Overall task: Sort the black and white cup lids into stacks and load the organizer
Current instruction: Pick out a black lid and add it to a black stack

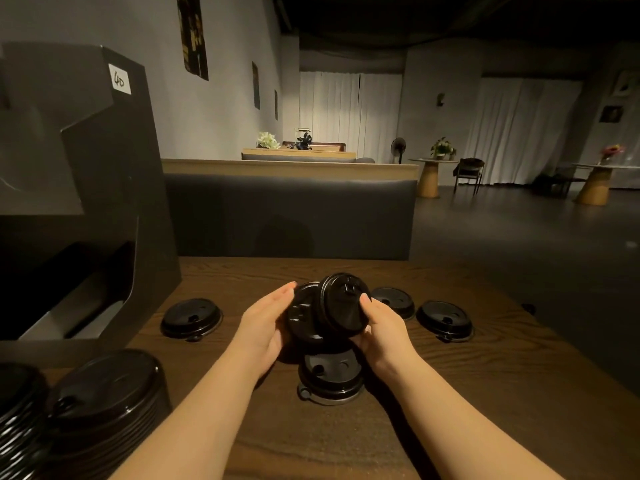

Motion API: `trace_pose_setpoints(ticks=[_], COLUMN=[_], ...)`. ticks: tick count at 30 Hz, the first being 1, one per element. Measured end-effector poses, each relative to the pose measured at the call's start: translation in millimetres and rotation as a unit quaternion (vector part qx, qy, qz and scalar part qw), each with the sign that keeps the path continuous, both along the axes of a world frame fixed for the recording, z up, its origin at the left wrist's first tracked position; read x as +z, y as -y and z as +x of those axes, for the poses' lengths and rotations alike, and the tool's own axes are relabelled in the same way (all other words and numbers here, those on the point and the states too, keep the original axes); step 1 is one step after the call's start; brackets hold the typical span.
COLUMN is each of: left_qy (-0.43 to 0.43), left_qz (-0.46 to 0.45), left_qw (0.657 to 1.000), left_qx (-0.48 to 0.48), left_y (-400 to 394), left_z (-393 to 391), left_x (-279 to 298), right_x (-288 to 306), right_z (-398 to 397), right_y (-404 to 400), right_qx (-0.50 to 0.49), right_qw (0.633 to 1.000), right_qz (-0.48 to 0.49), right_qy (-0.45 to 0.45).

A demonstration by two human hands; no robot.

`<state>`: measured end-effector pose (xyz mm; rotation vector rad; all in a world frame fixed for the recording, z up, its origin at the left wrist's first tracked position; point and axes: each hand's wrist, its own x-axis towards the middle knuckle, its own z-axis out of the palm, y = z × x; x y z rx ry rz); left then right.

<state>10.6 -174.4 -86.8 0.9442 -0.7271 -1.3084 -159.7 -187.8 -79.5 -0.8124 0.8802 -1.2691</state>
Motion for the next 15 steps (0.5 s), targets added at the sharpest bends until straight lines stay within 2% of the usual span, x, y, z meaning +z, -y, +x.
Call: trace_pose_setpoints(ticks=[2, 5, 9, 11, 13, 15], left_qy=[-0.035, -0.010, 0.010, -0.073, -0.158, -0.194], left_qz=[0.009, 0.060, 0.089, 0.056, 0.028, 0.012], left_qw=[0.999, 0.997, 0.996, 0.994, 0.983, 0.975], left_qx=[0.018, 0.037, -0.006, -0.063, -0.091, -0.107], left_y=[-1, 0, -1, -3, -6, -8], left_z=[6, 5, -3, -3, -4, -5], left_x=[3, 8, 7, 6, 5, 4], right_x=[0, -1, -1, -2, -2, -2], right_z=[-4, -6, 4, 6, 6, 4], right_y=[0, -2, -10, -9, -8, -6], right_qx=[0.012, 0.064, 0.097, 0.067, 0.041, 0.030], right_qw=[1.000, 0.997, 0.979, 0.980, 0.987, 0.991], right_qz=[-0.011, -0.038, -0.110, -0.122, -0.111, -0.098], right_qy=[0.003, -0.024, -0.141, -0.143, -0.107, -0.091])
